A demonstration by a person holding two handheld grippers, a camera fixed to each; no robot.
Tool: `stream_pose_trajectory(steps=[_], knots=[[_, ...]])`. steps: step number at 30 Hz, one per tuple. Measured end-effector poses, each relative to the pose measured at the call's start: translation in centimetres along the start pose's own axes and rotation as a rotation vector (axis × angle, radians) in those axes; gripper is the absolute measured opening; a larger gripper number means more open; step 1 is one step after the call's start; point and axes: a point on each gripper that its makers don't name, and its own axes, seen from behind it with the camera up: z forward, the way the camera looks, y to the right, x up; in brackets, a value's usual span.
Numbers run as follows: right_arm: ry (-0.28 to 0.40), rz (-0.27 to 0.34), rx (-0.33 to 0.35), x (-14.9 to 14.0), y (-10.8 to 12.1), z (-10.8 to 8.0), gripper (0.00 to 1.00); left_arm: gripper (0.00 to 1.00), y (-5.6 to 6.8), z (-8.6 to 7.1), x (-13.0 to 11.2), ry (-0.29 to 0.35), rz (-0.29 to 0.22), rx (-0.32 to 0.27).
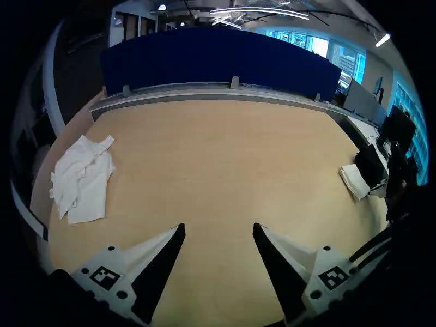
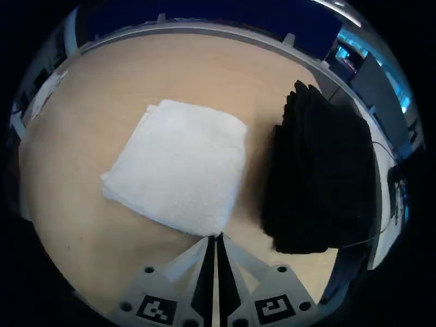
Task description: Fold towel
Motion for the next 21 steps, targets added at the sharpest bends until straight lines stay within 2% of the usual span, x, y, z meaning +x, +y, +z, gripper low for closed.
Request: stream_pose_trajectory(steps=[8,12,13,18,21], knots=[[0.001,0.001,-0.006,0.06,0.04,-0.09,0.04,0.92,0.01,-0.07,-0.05,0.000,0.000,0.002],[0.003,0.005,-0.011,0.13,0.14,-0.18,0.11,0.92,0.14,-0.17,-0.07,0.000,0.001,0.000],[0.005,0.006,-0.011,0.15,0.12,-0.21,0.14,0.92,0.14,-0.19,-0.07,0.001,0.001,0.000],[0.011,0.011,0.000,0.20,-0.17,-0.43,0.47,0.92,0.07,-0.28,0.00,0.002,-0.001,0.000],[0.014,0.013,0.004,0.17,-0.29,-0.60,0.59,0.92,0.06,-0.27,0.10,0.002,-0.002,-0.001]])
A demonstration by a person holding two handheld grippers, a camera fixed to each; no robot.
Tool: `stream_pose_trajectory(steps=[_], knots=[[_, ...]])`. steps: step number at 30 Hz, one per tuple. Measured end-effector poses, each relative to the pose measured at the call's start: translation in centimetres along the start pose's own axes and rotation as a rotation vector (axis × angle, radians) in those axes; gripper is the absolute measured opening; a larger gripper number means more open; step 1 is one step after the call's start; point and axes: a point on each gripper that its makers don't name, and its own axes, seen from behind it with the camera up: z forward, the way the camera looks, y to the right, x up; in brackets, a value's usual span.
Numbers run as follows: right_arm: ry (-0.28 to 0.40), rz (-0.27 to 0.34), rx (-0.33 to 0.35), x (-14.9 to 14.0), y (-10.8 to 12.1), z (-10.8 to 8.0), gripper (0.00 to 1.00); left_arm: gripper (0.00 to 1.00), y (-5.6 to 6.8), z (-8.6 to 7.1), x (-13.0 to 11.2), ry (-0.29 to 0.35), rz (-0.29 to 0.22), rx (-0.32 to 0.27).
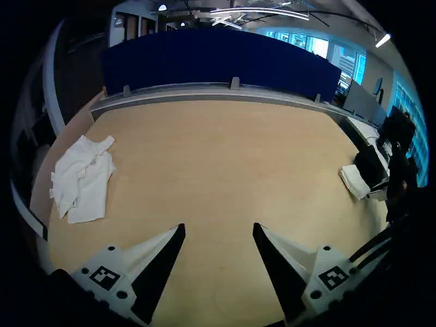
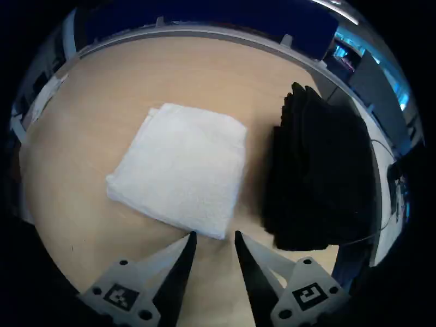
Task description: Fold towel
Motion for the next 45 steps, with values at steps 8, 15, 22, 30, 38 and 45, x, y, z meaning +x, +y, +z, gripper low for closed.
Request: stream_pose_trajectory(steps=[8,15,22,30,38,45], knots=[[0.007,0.008,0.007,-0.2,-0.3,-0.7,0.86,0.92,0.1,-0.1,0.3,0.004,0.005,-0.003],[0.027,0.020,0.006,0.2,-0.5,-1.5,0.98,0.92,0.1,0.0,0.4,0.009,0.001,-0.008],[0.055,0.036,-0.001,0.8,-0.9,-2.2,1.00,0.92,0.1,-0.3,0.8,0.016,0.002,-0.013],[0.120,0.069,-0.010,2.2,-1.6,-3.3,1.00,0.92,-0.1,-0.5,1.1,0.029,0.007,-0.022],[0.240,0.125,-0.031,5.3,-2.2,-5.0,1.00,0.92,-0.5,-0.5,1.8,0.046,0.010,-0.031],[0.394,0.182,-0.070,9.1,-2.3,-7.7,1.00,0.92,-0.7,-0.5,2.6,0.062,0.015,-0.038]])
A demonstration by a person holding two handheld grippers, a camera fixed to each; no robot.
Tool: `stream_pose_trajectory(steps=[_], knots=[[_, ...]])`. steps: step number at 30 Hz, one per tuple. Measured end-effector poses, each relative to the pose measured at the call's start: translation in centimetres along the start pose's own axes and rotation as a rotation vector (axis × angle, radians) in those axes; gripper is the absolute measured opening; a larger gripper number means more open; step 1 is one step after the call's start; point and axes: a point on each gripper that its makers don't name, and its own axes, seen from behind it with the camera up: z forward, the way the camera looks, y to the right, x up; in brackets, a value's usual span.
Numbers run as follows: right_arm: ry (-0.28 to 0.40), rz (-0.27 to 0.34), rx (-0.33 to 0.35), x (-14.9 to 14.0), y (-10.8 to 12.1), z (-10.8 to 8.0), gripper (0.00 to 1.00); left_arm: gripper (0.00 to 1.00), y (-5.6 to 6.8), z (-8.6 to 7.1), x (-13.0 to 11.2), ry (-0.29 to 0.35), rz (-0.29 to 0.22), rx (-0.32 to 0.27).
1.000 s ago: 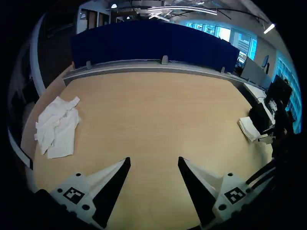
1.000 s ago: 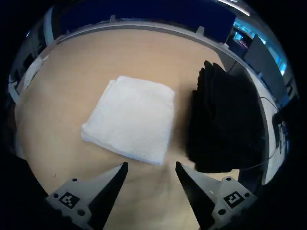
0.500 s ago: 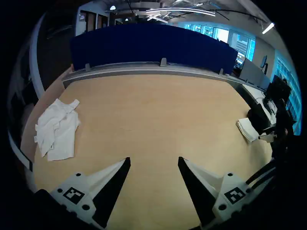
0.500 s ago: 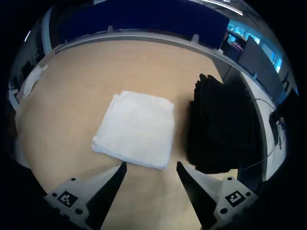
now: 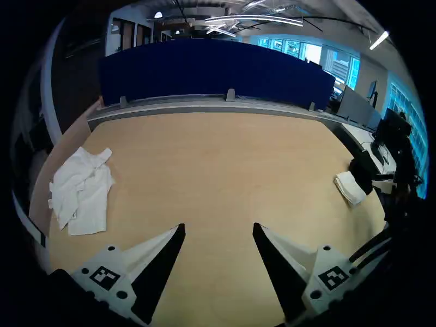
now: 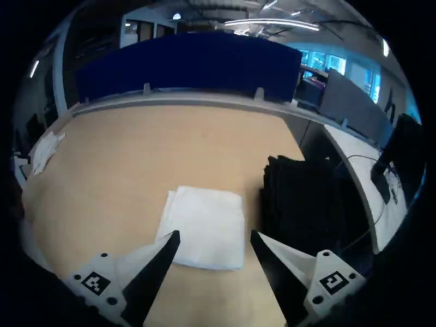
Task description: Fold towel
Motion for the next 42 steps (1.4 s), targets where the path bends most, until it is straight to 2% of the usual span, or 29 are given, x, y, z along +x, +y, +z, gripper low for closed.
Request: stream_pose_trajectory(steps=[5,8,16,25,32,42], knots=[[0.109,0.041,-0.033,2.8,-0.5,-1.1,1.00,0.92,-0.1,0.1,0.4,0.007,0.006,-0.007],[0.139,0.051,-0.040,3.6,-1.0,-1.4,1.00,0.92,-0.1,0.2,0.6,0.010,0.008,-0.010],[0.209,0.063,-0.055,5.7,-2.1,-2.1,1.00,0.92,-0.4,0.1,1.3,0.032,0.009,-0.015],[0.368,0.054,-0.067,11.1,-4.1,-4.8,1.00,0.92,-1.1,0.0,2.5,0.083,-0.006,-0.021],[0.477,0.063,-0.075,15.3,-5.9,-6.9,1.00,0.92,-1.4,-0.3,4.5,0.150,-0.003,-0.028],[0.563,0.028,-0.088,19.2,-9.8,-8.5,1.00,0.92,-2.9,-0.9,8.3,0.274,-0.016,-0.020]])
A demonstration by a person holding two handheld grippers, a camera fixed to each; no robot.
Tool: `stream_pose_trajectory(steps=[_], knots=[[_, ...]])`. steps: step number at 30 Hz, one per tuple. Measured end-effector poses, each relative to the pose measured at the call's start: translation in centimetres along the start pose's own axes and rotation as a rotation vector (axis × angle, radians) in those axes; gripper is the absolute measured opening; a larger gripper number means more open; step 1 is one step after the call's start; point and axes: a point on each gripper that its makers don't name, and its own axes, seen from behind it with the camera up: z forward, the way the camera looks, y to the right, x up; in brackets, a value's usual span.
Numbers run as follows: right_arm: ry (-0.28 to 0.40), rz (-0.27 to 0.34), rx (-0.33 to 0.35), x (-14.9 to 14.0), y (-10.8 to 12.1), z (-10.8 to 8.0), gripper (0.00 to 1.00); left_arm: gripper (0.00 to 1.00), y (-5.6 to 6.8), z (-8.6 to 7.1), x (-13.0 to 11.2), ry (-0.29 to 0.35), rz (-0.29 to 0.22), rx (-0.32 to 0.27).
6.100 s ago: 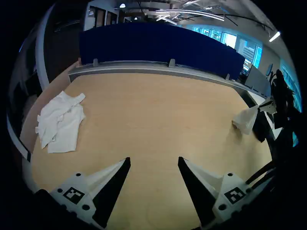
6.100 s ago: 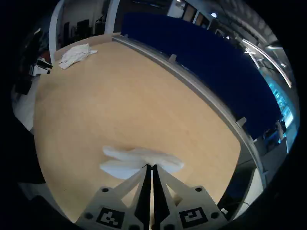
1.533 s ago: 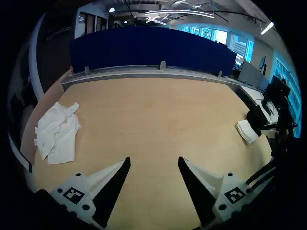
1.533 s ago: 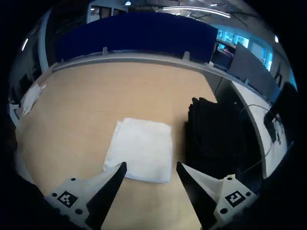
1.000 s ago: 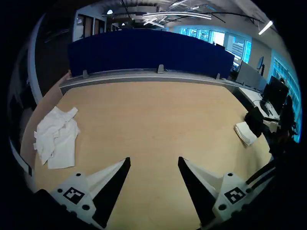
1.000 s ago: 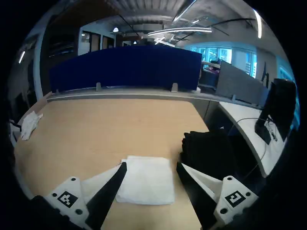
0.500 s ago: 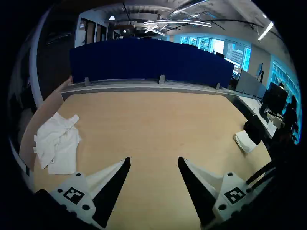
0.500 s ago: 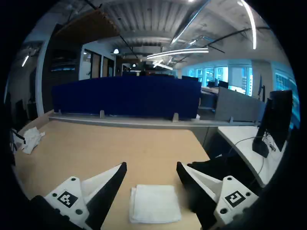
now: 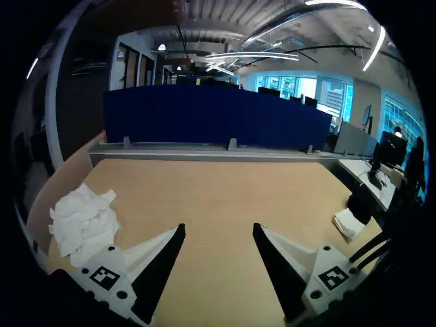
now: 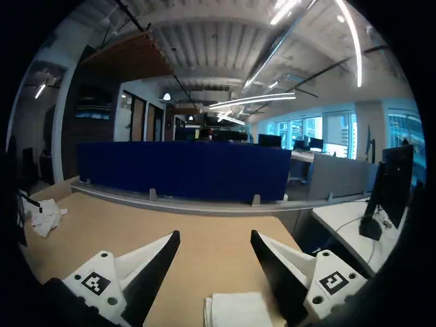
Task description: Fold towel
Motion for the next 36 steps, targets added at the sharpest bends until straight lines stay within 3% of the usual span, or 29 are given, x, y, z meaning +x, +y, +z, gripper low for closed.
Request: stream_pose_trajectory(steps=[11,23,36], knots=[[0.072,-0.008,0.007,3.6,-6.2,0.8,1.00,0.92,-2.6,0.2,4.2,0.141,-0.013,0.025],[0.109,0.033,0.015,5.6,-12.4,2.2,1.00,0.92,-6.0,-1.0,8.6,0.297,-0.015,0.087],[0.098,0.043,0.012,5.4,-15.3,2.8,1.00,0.92,-8.2,-0.8,9.4,0.354,-0.020,0.131]])
